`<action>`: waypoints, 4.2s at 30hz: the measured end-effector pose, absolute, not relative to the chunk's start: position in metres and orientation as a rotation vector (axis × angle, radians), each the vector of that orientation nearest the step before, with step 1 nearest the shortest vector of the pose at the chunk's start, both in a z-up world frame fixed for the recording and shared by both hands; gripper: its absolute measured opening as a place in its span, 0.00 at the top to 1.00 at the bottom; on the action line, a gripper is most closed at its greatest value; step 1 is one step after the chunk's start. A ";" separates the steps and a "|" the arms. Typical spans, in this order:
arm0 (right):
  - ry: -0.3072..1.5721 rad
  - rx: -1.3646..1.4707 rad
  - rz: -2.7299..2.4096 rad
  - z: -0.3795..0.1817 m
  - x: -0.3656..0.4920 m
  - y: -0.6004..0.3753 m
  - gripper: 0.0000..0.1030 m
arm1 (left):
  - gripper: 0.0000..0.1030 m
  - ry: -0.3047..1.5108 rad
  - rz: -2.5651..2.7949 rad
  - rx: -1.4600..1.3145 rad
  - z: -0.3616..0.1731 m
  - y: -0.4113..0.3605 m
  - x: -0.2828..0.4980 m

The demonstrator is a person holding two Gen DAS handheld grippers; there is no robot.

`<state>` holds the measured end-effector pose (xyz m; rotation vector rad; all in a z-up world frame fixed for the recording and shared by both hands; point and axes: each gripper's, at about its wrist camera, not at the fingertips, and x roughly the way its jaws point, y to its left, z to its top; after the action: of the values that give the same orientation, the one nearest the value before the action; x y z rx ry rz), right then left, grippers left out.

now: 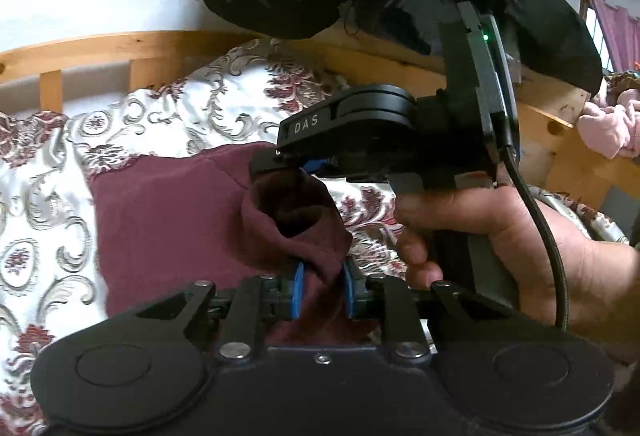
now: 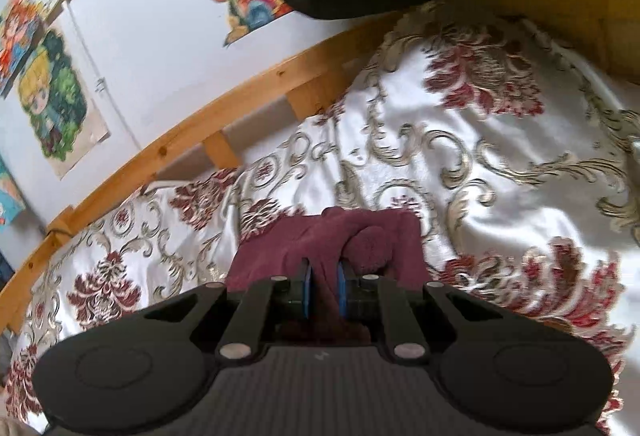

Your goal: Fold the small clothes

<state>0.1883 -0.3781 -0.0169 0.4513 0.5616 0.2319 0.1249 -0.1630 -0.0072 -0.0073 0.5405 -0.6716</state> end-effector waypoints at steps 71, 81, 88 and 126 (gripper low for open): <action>0.797 0.491 0.122 -0.039 0.129 -0.396 0.00 | 0.01 1.011 -0.176 -0.415 -0.054 -0.058 0.179; 0.636 0.750 0.230 -0.053 0.171 -0.420 0.07 | 0.01 1.003 -0.166 -0.357 -0.054 -0.067 0.175; 0.657 0.612 0.215 -0.059 0.202 -0.410 0.80 | 0.01 1.002 -0.191 -0.330 -0.054 -0.073 0.174; 0.801 0.732 0.072 -0.089 0.175 -0.423 0.01 | 0.01 1.017 -0.304 -0.271 -0.055 -0.089 0.169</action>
<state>0.1752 -0.4233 -0.0893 0.7325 0.8007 0.0725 0.1694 -0.0889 -0.0552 -0.2707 1.0171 -0.3041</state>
